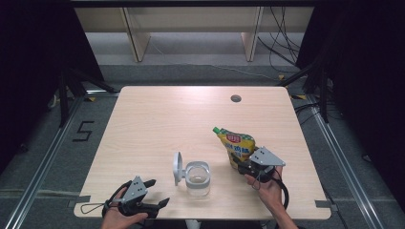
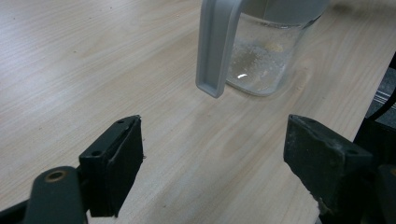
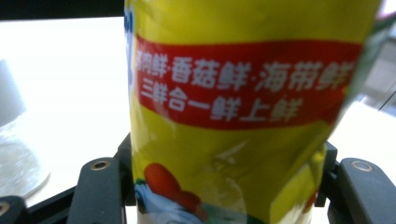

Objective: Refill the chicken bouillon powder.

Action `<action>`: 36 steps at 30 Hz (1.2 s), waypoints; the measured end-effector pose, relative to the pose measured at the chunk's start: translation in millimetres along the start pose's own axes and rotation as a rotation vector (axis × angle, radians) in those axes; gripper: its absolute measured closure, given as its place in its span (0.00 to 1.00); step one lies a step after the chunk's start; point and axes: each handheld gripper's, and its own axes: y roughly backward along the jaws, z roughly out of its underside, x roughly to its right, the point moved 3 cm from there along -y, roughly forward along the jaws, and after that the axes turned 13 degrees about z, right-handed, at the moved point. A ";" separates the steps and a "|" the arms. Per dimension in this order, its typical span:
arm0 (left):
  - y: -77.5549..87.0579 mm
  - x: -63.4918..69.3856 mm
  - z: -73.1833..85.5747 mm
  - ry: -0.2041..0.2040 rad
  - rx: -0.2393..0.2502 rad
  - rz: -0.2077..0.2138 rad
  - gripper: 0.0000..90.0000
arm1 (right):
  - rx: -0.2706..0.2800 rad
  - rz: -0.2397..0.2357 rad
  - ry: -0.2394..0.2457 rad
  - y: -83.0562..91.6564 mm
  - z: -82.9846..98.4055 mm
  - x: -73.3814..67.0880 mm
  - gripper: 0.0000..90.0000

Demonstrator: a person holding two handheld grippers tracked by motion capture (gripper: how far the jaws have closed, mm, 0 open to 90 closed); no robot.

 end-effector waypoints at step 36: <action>0.6 -2.6 0.5 -0.005 0.001 -0.014 0.22 | 0.039 0.030 0.510 67.2 -18.0 -21.3 0.43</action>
